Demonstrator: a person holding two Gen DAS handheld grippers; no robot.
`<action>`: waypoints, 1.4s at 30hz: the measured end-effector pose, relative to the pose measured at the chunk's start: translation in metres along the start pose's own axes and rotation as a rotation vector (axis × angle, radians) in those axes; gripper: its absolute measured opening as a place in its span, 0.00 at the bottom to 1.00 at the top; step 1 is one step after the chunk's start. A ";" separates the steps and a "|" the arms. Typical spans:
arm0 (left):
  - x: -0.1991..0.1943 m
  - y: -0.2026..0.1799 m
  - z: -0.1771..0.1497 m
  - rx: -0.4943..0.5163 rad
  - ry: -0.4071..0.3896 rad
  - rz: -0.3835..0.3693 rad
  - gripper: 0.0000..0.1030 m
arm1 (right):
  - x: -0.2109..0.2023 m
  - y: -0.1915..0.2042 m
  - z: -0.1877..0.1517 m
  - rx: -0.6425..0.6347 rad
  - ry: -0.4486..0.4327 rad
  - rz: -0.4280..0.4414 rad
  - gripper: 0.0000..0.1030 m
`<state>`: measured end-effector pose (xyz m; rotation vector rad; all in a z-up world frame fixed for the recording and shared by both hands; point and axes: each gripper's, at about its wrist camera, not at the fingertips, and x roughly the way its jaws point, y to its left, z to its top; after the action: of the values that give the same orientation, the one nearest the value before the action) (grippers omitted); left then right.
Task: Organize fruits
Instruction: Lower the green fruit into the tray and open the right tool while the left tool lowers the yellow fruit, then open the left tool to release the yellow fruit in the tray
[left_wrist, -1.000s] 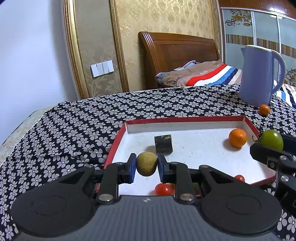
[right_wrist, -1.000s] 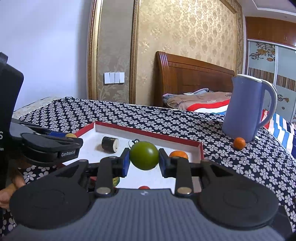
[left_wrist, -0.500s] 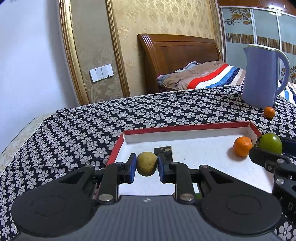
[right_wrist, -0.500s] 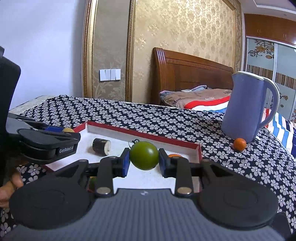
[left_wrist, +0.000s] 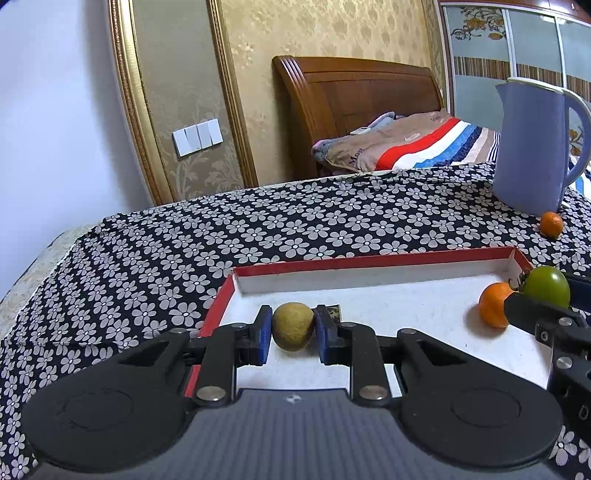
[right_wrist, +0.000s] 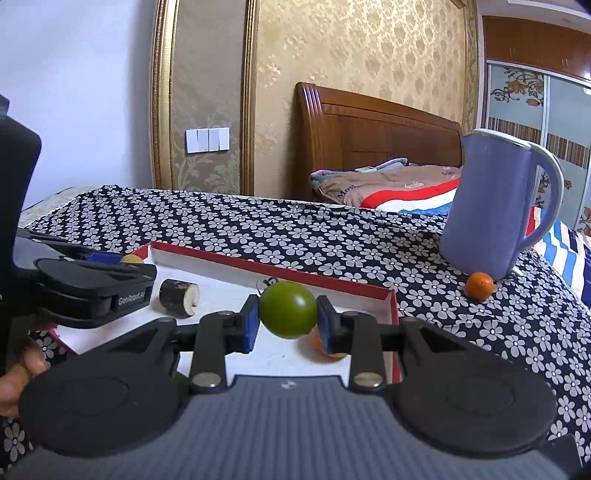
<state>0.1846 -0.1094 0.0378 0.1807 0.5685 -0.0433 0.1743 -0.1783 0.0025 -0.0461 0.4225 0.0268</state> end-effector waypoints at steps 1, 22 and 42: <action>0.002 -0.001 0.001 0.002 0.003 0.001 0.23 | 0.001 -0.001 0.001 0.004 0.002 0.003 0.30; 0.027 -0.016 0.015 0.018 0.012 -0.026 0.23 | 0.039 -0.005 0.012 0.007 0.061 -0.031 0.30; 0.037 -0.025 0.019 0.020 0.029 -0.027 0.23 | 0.044 -0.010 0.010 -0.011 0.073 -0.084 0.39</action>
<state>0.2235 -0.1371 0.0291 0.1937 0.5992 -0.0726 0.2192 -0.1867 -0.0064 -0.0759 0.4933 -0.0556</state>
